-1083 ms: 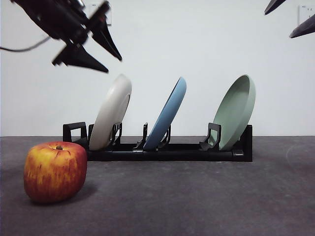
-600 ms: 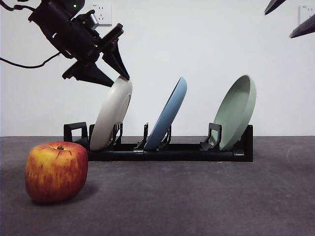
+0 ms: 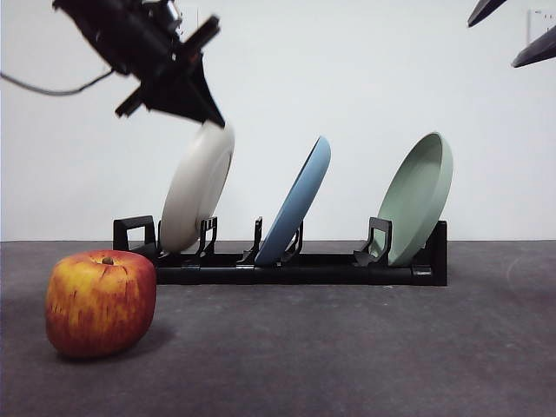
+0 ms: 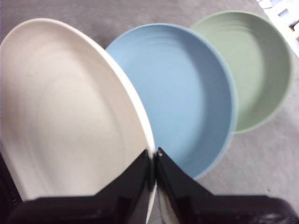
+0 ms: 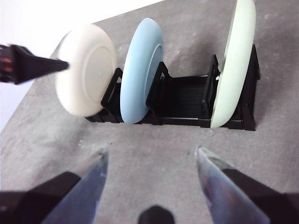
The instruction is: Take the yellow plate from the plate rack,put the plate on the table,take the apple from the table,put the apple in the plate
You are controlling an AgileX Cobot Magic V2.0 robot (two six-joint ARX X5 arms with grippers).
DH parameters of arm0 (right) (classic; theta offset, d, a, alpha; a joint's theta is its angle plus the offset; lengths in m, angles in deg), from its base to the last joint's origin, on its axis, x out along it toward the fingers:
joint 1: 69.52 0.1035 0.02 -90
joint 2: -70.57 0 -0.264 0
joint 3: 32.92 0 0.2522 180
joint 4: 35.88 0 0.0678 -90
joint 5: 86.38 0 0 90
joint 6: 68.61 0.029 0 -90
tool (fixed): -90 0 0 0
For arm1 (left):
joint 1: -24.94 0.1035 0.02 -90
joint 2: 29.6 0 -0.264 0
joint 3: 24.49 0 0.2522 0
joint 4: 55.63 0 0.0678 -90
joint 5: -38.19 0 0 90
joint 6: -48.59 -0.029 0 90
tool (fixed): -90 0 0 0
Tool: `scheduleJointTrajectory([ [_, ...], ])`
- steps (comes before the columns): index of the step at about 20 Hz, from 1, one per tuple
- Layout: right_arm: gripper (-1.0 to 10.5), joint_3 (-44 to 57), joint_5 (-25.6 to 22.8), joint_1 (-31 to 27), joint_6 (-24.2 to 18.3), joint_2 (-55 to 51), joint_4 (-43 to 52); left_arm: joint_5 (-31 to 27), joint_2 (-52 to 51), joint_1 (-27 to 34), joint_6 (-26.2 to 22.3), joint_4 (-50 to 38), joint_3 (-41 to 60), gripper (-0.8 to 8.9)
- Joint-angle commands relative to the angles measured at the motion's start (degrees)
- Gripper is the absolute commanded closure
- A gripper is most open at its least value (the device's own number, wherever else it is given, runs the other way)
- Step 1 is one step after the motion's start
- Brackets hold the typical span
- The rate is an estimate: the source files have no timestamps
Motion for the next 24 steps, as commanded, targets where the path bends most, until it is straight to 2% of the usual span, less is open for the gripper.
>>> scheduleJointTrajectory([
  [1, 6.3, -0.31, -0.17, 0.13, -0.44, 0.22, 0.42, -0.61, -3.02, -1.40, -5.79, 4.79, -4.50, 8.22],
  [5, 6.3, -0.31, -0.20, 0.13, -0.44, 0.74, 0.50, -0.72, -7.76, -4.90, -7.02, 12.15, -11.34, 8.22],
  [8, 6.3, -0.31, -1.88, 0.13, -0.46, 0.74, 0.55, -0.94, -13.51, -8.31, -8.83, 16.57, -11.82, 8.22],
  [10, 6.3, -0.31, -3.15, 0.09, -0.48, 0.74, 0.57, -2.10, -16.96, -11.78, -11.69, 21.73, -11.82, 8.22],
  [14, 6.3, -0.33, -3.10, 0.07, -0.48, 0.72, 1.68, -20.76, -20.15, -23.17, -12.63, 29.94, -11.80, 8.22],
  [16, 6.3, -0.55, -3.08, 0.07, -0.48, 0.72, 1.88, -26.10, -20.02, -29.44, -12.48, 32.28, -10.99, 8.22],
  [18, 6.3, -0.90, -3.04, 0.07, -0.48, 0.72, 1.90, -29.64, -20.02, -34.97, -10.67, 31.36, -7.52, 8.22],
  [20, 6.3, -1.29, -3.04, 0.02, -0.50, 0.63, 1.97, -33.44, -20.00, -40.48, -7.91, 26.16, -0.42, 8.22],
  [24, 6.3, -3.06, -2.93, 0.02, -0.50, 0.57, 1.92, -35.47, -17.31, -44.65, -6.32, 13.66, 12.39, 8.22],
])
